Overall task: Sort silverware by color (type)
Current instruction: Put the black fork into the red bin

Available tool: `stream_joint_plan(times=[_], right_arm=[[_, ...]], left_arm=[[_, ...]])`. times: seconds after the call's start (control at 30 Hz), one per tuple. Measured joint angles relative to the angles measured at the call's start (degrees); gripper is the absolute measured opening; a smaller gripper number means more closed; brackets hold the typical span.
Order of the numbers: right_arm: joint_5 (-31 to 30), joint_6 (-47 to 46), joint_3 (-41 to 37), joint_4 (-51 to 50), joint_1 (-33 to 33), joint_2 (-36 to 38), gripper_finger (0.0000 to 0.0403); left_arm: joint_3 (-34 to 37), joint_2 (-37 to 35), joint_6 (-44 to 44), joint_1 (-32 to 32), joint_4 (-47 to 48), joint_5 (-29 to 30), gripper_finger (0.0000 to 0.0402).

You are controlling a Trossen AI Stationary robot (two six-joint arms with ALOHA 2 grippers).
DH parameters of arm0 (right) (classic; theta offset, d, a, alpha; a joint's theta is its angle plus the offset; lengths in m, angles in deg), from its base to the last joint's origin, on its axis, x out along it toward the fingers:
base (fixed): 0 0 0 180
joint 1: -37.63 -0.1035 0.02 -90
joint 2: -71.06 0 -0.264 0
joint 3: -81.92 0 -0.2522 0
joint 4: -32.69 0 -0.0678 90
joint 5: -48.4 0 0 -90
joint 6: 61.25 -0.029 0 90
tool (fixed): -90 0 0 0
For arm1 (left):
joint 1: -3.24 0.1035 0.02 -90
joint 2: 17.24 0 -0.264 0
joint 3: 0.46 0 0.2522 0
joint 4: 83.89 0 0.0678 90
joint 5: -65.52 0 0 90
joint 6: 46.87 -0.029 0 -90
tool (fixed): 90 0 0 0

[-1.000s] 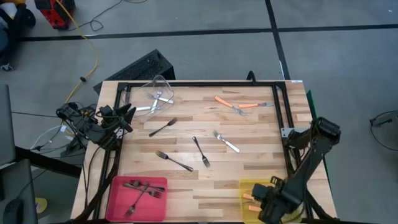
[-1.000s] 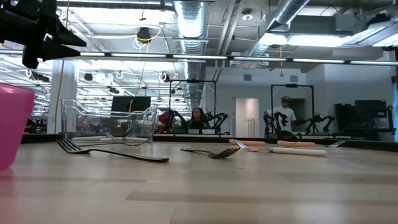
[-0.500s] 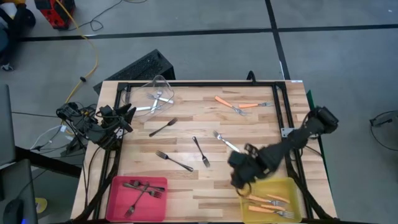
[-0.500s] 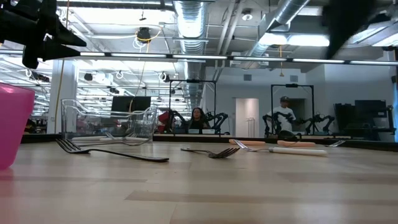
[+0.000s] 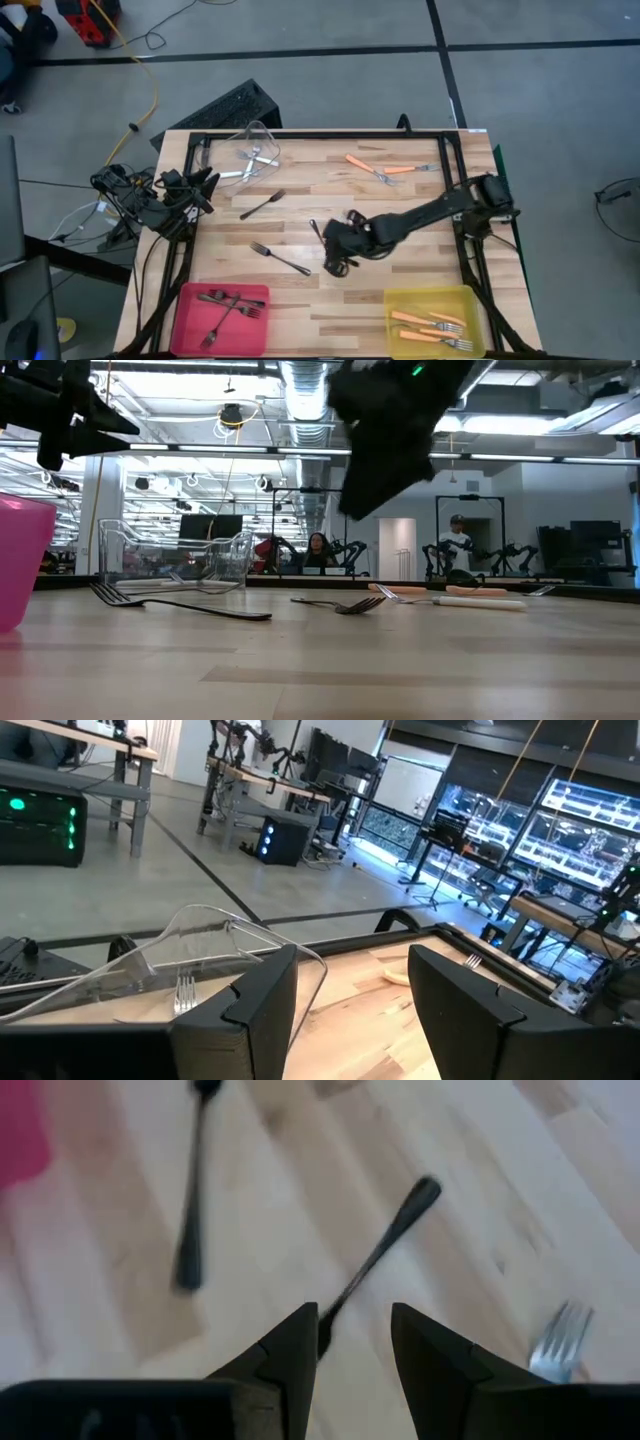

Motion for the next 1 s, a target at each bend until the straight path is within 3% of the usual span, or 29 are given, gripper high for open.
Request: stream_joint_plan(times=[0.43,1.0], right_arm=[[-1.78,-0.75,6.51,-0.41,3.35,-11.38,0.0154],[0.25,-3.64,7.04,0.45,3.07,-17.12,0.0153]], left_arm=[[-0.02,0.02,0.59,-0.01,-0.29,-0.44,0.0178],[-0.02,0.00,0.86,-0.01,-0.18,-0.44,0.0178]])
